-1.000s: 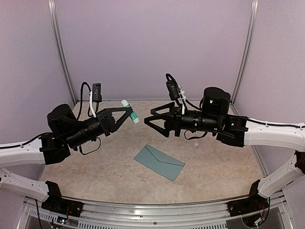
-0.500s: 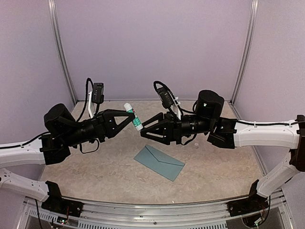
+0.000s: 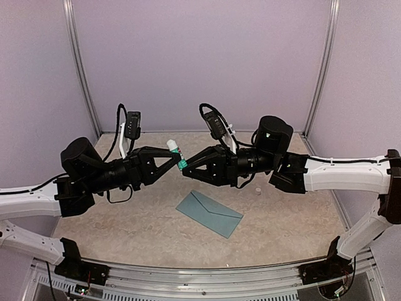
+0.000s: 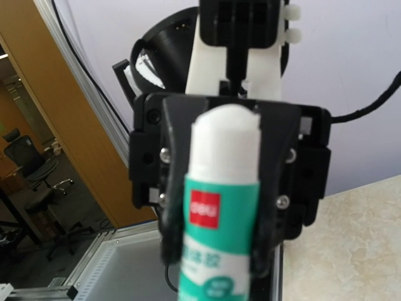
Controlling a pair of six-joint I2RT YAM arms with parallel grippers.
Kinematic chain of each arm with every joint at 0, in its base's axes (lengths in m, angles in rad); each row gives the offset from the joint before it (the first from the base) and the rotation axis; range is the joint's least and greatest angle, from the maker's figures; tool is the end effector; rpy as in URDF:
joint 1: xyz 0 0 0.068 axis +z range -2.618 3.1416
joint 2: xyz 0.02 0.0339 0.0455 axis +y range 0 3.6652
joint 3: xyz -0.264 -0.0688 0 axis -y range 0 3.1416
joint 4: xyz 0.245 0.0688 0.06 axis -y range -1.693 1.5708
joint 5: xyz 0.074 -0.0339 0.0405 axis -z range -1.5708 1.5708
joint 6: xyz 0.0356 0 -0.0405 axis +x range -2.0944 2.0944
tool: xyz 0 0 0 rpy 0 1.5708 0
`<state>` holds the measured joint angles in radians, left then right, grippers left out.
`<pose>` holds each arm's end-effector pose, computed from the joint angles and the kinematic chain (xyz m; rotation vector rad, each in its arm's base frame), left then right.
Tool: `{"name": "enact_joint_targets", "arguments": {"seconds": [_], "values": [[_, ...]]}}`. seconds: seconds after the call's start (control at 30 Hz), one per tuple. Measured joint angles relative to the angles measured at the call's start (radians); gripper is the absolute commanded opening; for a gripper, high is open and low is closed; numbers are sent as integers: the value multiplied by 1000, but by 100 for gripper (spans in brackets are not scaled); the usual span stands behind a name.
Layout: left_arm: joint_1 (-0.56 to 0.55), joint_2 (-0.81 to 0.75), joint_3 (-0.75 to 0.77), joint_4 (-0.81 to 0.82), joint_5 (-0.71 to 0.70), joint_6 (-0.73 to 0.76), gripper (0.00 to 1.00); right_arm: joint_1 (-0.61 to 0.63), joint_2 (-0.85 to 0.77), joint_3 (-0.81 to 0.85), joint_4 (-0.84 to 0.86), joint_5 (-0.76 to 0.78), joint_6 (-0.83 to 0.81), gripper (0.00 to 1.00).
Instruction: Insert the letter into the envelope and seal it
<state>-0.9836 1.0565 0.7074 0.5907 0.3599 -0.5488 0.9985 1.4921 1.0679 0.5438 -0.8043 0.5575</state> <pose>0.1253 -0.2110 0.3416 0.6545 1.3705 -1.5032 0.1654 0.3041 0.3423 -1.1085 1.4060 1.7666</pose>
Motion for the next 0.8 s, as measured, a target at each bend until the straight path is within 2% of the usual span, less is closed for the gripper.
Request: {"name": "enact_joint_targets", "arguments": {"seconds": [0.17,0.8], "values": [[0,1,0,0,0,2,0,0,0,1,0,0,1,30],[0,-3,0,0,-2,5,0,0,0,1,0,-6,-3,33]]}}
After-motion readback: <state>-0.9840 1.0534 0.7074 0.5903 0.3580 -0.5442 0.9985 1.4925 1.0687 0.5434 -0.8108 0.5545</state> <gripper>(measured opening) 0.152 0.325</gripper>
